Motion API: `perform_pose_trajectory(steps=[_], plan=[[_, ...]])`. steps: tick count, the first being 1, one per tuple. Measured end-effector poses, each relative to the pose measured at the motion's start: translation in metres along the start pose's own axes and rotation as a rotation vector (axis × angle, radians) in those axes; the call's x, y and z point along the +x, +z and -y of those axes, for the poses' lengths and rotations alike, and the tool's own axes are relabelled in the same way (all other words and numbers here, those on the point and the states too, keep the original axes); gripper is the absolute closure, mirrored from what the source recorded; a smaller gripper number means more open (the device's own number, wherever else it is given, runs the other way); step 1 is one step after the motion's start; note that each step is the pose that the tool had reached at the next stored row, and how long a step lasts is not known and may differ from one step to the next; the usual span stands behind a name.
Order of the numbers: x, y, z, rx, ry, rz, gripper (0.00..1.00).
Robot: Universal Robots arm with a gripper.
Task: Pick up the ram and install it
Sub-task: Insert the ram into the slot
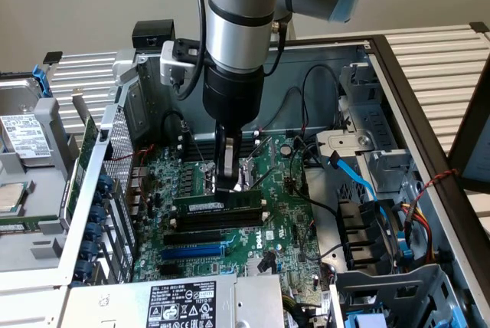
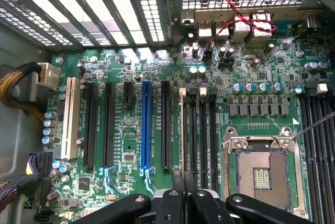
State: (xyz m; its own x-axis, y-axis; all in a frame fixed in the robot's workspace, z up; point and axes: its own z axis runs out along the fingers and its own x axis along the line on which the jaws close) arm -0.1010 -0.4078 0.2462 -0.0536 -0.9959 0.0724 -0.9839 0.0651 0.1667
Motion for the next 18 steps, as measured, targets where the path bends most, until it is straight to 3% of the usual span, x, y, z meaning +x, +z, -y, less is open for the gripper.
perform_pose_trajectory(steps=[18], plan=[[-0.0011,0.0036,0.0005,-0.0004,0.004,0.0002,0.88]])
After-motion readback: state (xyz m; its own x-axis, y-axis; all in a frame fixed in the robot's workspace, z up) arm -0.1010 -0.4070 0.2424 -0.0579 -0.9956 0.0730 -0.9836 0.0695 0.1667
